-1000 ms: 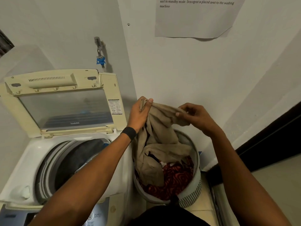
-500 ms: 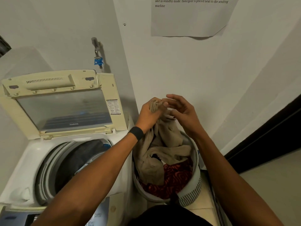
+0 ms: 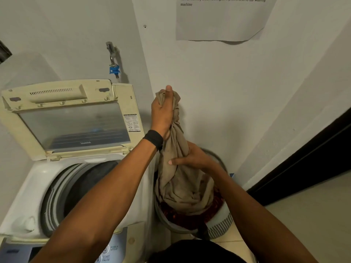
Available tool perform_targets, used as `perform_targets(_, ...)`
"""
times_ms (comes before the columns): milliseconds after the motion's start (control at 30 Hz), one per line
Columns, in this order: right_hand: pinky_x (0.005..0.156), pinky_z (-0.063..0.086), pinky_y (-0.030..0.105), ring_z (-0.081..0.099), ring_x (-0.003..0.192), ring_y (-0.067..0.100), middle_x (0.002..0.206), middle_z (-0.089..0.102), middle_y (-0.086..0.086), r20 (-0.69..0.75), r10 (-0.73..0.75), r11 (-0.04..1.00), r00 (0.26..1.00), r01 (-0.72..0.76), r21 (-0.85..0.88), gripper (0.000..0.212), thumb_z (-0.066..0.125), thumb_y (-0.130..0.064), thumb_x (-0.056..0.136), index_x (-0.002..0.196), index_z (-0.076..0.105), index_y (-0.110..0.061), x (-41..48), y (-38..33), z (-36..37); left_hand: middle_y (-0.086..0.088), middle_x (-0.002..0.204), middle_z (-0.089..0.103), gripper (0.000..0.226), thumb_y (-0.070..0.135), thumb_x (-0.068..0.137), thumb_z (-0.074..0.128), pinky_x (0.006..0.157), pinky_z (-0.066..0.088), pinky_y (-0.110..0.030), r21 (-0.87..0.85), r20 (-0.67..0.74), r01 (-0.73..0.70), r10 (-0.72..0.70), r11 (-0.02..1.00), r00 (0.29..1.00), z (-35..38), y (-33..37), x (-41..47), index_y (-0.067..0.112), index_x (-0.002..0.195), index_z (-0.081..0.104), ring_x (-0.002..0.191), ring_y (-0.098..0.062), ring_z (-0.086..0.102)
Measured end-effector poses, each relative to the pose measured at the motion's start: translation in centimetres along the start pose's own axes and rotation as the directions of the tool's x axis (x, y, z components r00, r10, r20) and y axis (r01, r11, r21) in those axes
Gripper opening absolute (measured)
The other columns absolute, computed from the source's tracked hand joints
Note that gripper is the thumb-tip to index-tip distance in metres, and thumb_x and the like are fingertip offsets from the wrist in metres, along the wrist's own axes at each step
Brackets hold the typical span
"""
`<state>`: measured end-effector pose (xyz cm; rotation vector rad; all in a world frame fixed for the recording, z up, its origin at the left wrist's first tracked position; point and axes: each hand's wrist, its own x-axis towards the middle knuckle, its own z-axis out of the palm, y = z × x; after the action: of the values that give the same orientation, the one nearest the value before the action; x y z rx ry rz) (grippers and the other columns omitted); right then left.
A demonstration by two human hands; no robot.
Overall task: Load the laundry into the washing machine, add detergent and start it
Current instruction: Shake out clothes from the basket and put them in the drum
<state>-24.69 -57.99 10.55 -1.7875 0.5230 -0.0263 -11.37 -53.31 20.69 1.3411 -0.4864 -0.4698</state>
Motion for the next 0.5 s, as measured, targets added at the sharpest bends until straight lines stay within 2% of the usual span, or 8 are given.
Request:
perform_targets(100, 0.104, 0.053, 0.042, 0.061, 0.119, 0.016, 0.133, 0.06, -0.001, -0.002, -0.003, 0.998, 1.0, 0.003, -0.068, 0.074, 0.094, -0.043, 0.066, 0.129, 0.056, -0.035, 0.2, 0.6, -0.7, 0.002, 0.06, 0.045, 0.041, 0.05, 0.104, 0.052, 0.044, 0.034, -0.024, -0.033, -0.082, -0.011, 0.008, 0.999, 0.997, -0.6, 0.4, 0.4, 0.012, 0.09, 0.055, 0.045, -0.012, 0.04)
perform_targets(167, 0.099, 0.049, 0.034, 0.057, 0.116, 0.011, 0.133, 0.052, 0.004, -0.027, -0.04, 0.993, 0.999, 0.037, -0.111, 0.057, 0.09, -0.027, 0.076, 0.116, 0.052, -0.041, -0.2, 0.9, -1.6, 0.001, 0.063, 0.046, 0.038, 0.046, 0.104, 0.056, 0.046, 0.039, -0.024, 0.059, -0.108, -0.1, 0.106, 0.993, 0.988, -1.2, 0.5, 0.6, 0.013, 0.086, 0.054, 0.05, -0.013, 0.044)
perform_targets(200, 0.095, 0.049, 0.029, 0.058, 0.111, 0.003, 0.131, 0.054, 0.004, -0.021, -0.07, 0.988, 0.997, 0.066, -0.14, 0.053, 0.086, -0.017, 0.081, 0.118, 0.055, -0.038, -0.4, 0.8, -2.1, -0.001, 0.065, 0.047, 0.036, 0.042, 0.104, 0.058, 0.05, 0.043, -0.022, 0.157, -0.096, -0.174, 0.19, 0.972, 0.977, -1.6, 0.5, 0.5, 0.011, 0.084, 0.054, 0.054, -0.012, 0.046)
perform_targets(267, 0.088, 0.053, 0.03, 0.064, 0.1, -0.003, 0.12, 0.065, 0.001, -0.033, -0.099, 0.979, 0.995, 0.091, -0.185, 0.047, 0.083, -0.019, 0.08, 0.122, 0.063, -0.024, -0.9, 0.5, -3.4, -0.007, 0.068, 0.051, 0.041, 0.038, 0.103, 0.061, 0.059, 0.044, -0.017, 0.35, -0.003, -0.287, 0.308, 0.891, 0.951, -2.7, -0.1, -0.1, 0.003, 0.084, 0.054, 0.06, -0.008, 0.049)
perform_targets(333, 0.082, 0.055, 0.04, 0.067, 0.093, 0.013, 0.106, 0.07, 0.002, -0.112, -0.134, 0.978, 0.985, 0.113, -0.175, 0.048, 0.078, -0.036, 0.071, 0.114, 0.062, -0.021, -1.5, 0.1, -4.9, -0.005, 0.071, 0.058, 0.05, 0.053, 0.1, 0.058, 0.059, 0.044, -0.019, 0.497, 0.143, -0.352, 0.325, 0.793, 0.935, -3.9, -1.0, -0.7, 0.005, 0.089, 0.056, 0.062, -0.008, 0.054)
perform_targets(367, 0.079, 0.055, 0.04, 0.068, 0.09, 0.018, 0.102, 0.071, 0.004, -0.167, -0.152, 0.982, 0.974, 0.131, -0.133, 0.049, 0.076, -0.036, 0.069, 0.112, 0.059, -0.021, -1.9, -0.4, -5.6, -0.001, 0.076, 0.063, 0.054, 0.065, 0.097, 0.053, 0.061, 0.045, -0.021, 0.576, 0.227, -0.384, 0.31, 0.722, 0.923, -4.5, -1.5, -0.9, 0.011, 0.093, 0.059, 0.067, -0.009, 0.058)
perform_targets(433, 0.071, 0.058, 0.033, 0.07, 0.083, 0.016, 0.099, 0.072, 0.006, -0.242, -0.184, 0.983, 0.953, 0.182, -0.032, 0.045, 0.078, -0.02, 0.075, 0.115, 0.055, -0.02, -2.1, -1.5, -6.5, 0.005, 0.094, 0.069, 0.067, 0.085, 0.089, 0.039, 0.072, 0.049, -0.03, 0.673, 0.395, -0.433, 0.204, 0.599, 0.896, -5.0, -2.5, -1.6, 0.026, 0.11, 0.063, 0.086, -0.013, 0.062)
perform_targets(500, 0.072, 0.06, 0.029, 0.071, 0.085, 0.015, 0.101, 0.072, 0.006, -0.277, -0.241, 0.967, 0.93, 0.255, 0.014, 0.043, 0.079, -0.013, 0.081, 0.115, 0.052, -0.017, -1.8, -2.9, -6.5, 0.01, 0.104, 0.067, 0.084, 0.096, 0.079, 0.031, 0.079, 0.049, -0.033, 0.69, 0.511, -0.452, 0.062, 0.566, 0.858, -4.6, -3.5, -2.5, 0.035, 0.129, 0.059, 0.096, -0.015, 0.059)
